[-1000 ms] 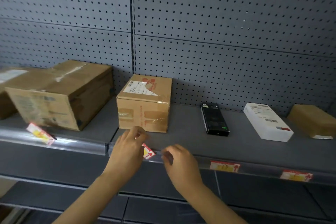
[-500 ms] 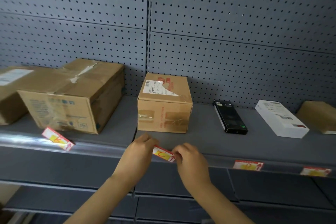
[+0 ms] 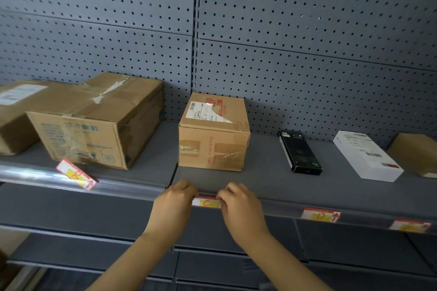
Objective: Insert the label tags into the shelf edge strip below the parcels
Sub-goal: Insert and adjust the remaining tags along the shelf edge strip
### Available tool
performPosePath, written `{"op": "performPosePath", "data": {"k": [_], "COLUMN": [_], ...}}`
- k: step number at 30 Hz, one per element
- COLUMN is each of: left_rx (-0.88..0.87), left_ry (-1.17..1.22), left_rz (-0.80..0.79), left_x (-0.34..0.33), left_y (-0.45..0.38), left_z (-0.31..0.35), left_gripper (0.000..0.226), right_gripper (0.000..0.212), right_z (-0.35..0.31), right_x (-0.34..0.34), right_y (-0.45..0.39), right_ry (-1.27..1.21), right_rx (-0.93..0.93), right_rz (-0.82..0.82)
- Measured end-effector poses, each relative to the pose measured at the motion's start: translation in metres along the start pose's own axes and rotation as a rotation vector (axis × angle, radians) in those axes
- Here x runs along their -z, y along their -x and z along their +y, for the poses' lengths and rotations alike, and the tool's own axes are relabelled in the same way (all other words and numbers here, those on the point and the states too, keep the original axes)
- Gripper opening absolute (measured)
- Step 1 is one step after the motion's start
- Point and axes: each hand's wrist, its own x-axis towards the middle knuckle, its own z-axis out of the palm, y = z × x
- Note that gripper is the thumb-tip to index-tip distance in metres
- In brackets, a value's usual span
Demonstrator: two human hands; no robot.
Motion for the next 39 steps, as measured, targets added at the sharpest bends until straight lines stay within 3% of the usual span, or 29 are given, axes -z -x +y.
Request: {"op": "performPosePath", "data": {"k": [7, 24, 34, 39], "left_rx": [0.054, 0.042, 0.070, 0.020], "left_ry": [-0.026, -0.053, -0.157, -0.313], "left_rz": [0.002, -0.048, -0.009, 0.003], "left_x": [0.000, 0.018, 0.079, 0.113], "left_y": [-0.001, 0.010, 0.013, 0.002], "left_z": [-0.001, -0.014, -0.117, -0.178], "left_gripper": [0.024, 0.034, 0.031, 0.034], "right_gripper": [0.032, 0.033, 0.023, 0.026], "right_z": [-0.002, -0.022, -0.127, -0.190], "right_x": [0.002, 0.010, -0.021, -0.047], "right_y": [-0.002, -0.011, -0.051, -0.078], "right_ry": [-0.019, 0.051, 0.005, -0.041], "right_rx": [0.004, -0.017, 0.160, 0.128], "right_rz": [-0.037, -0.077, -0.086, -0.078]}}
